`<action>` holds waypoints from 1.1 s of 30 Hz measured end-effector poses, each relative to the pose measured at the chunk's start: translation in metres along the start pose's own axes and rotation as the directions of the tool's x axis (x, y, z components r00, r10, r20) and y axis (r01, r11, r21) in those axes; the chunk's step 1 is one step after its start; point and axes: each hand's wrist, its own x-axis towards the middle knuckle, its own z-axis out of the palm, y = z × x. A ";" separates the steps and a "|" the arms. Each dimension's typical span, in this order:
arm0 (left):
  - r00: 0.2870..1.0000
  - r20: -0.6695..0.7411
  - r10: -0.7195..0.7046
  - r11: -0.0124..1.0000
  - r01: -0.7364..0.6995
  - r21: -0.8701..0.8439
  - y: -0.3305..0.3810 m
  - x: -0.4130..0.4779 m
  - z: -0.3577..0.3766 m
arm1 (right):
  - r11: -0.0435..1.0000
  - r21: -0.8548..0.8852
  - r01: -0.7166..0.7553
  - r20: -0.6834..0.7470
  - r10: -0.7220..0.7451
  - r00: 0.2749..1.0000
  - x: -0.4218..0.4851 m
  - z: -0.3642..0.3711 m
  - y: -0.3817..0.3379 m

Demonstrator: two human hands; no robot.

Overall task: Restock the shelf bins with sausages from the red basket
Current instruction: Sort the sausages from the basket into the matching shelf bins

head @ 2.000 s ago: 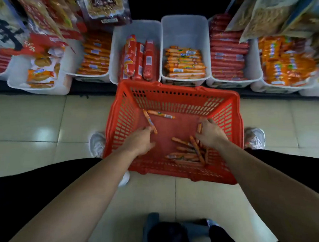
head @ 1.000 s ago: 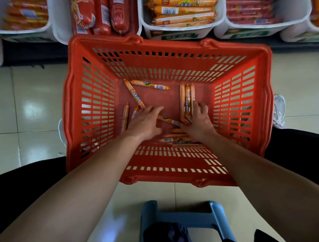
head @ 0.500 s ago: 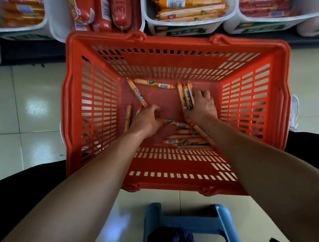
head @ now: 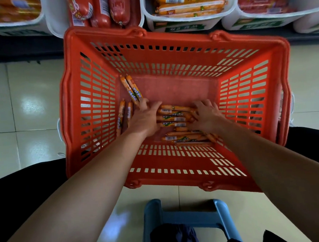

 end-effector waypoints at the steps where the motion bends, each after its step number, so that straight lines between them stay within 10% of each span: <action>1: 1.000 0.004 0.012 1.000 -0.012 0.010 0.002 0.000 0.000 | 0.999 -0.020 -0.044 0.025 0.044 0.999 -0.006 0.003 -0.001; 8: 0.998 0.050 -0.024 0.998 0.021 0.058 -0.008 0.001 0.000 | 0.961 -0.034 -0.275 -0.038 0.274 0.961 -0.020 0.032 -0.016; 20: 0.987 0.158 0.035 0.996 -0.022 -0.085 -0.003 0.004 0.005 | 0.974 0.047 0.221 -0.050 -0.219 0.974 -0.030 0.031 -0.002; 24: 0.983 0.176 0.055 0.984 -0.024 -0.174 -0.009 0.005 0.003 | 0.979 -0.121 0.165 -0.185 -0.186 0.965 -0.022 0.026 0.002; 33: 0.972 0.220 0.085 0.981 -0.043 -0.188 0.006 0.012 0.006 | 0.955 -0.247 0.162 0.030 -0.159 0.987 -0.017 0.024 0.014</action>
